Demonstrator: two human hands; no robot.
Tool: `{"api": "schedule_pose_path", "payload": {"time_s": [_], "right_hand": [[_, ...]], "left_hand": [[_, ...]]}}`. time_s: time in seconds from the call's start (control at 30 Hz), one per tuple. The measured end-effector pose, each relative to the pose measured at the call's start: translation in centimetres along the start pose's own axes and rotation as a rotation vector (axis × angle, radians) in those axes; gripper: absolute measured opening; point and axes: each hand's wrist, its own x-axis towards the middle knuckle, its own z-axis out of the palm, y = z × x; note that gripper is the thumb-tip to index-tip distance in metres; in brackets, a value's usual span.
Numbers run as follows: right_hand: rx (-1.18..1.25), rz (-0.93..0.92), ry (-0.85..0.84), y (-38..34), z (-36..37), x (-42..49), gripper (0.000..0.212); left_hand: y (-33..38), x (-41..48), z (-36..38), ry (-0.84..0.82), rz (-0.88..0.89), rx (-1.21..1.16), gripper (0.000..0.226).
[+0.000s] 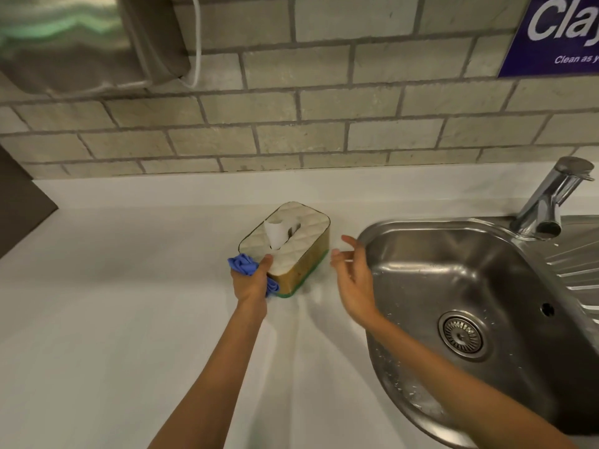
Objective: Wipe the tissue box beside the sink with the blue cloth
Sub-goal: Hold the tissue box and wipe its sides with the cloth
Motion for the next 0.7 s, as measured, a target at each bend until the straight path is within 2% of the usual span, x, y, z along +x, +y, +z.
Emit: {"api": "schedule_pose_path", "payload": {"time_s": [0.13,0.3,0.4,0.57,0.7], "right_hand": [[-0.041,0.131,-0.037,1.4,-1.8,3.1,0.048],[-0.089,0.263,-0.26,2.5,-2.4,4.6,0.076],[-0.076,0.261,-0.323,2.8,-2.1,4.7,0.078],[-0.037,0.206,-0.33,2.7,-2.1,4.1,0.091],[-0.022,0.203,-0.323,3.2,-2.0,3.5,0.083]], "left_hand": [[0.5,1.5,-0.4,-0.045,0.046,0.112,0.052],[1.1,2.8,0.0,-0.068,0.15,0.212,0.048],[1.2,3.2,0.1,-0.11,0.164,0.227,0.045],[-0.3,3.1,-1.8,-0.204,0.059,0.082,0.049],[-2.1,1.4,-2.3,-0.31,0.07,0.043,0.056]]}}
